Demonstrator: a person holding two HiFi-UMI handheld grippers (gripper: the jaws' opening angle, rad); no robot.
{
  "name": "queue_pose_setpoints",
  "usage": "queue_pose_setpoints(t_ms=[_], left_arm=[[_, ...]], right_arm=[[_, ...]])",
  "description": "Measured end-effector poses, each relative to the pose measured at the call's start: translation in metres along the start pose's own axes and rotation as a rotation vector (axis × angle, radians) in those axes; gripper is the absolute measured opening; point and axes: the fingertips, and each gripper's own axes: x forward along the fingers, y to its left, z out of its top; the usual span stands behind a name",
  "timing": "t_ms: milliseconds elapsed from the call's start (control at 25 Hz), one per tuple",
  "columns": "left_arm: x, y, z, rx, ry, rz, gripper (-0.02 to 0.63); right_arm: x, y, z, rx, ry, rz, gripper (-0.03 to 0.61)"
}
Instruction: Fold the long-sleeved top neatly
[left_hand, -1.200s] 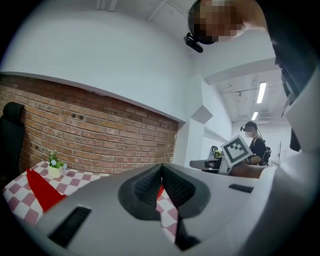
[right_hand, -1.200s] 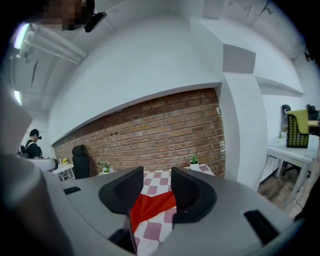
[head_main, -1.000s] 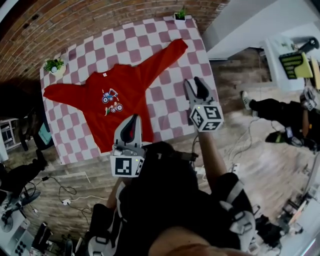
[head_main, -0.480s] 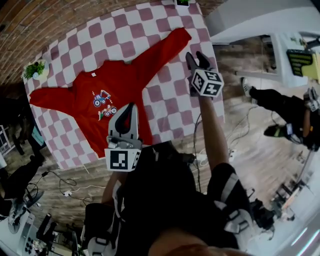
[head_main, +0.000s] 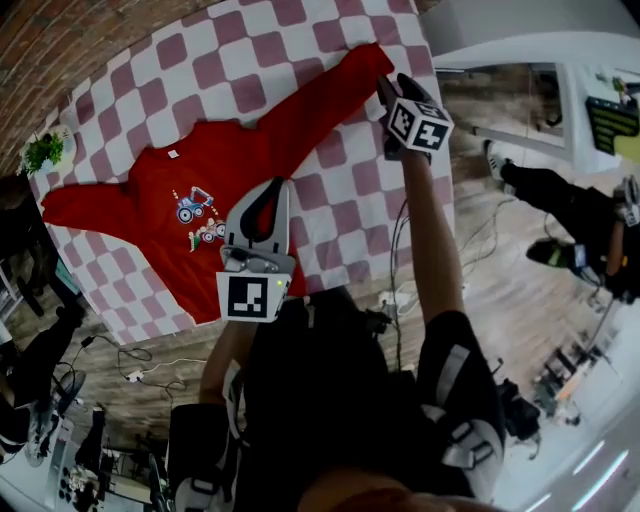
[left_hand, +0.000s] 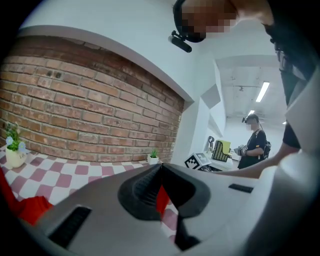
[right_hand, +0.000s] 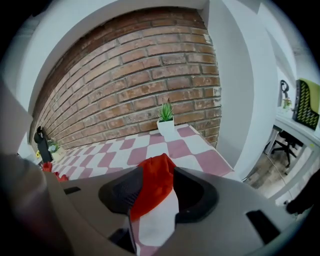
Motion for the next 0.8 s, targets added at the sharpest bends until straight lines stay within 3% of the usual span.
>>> queue_pose_setpoints(t_ms=[240,560,800], left_arm=[[0.027,0.005,-0.014,-0.005,0.028,-0.031,0.008],[0.042,0.004,-0.028,0.014,0.060,-0.049,0.008],[0.032,0.001,-0.017,0.027,0.044,-0.036,0.008]], right_arm=[[0.026,-0.018,-0.006,0.024,0.043,-0.031,0.176],[0.049,-0.023,-0.017,0.079,0.095,0.003,0.175],[0.039,-0.019,-0.008,0.066,0.086,0.001,0.053]])
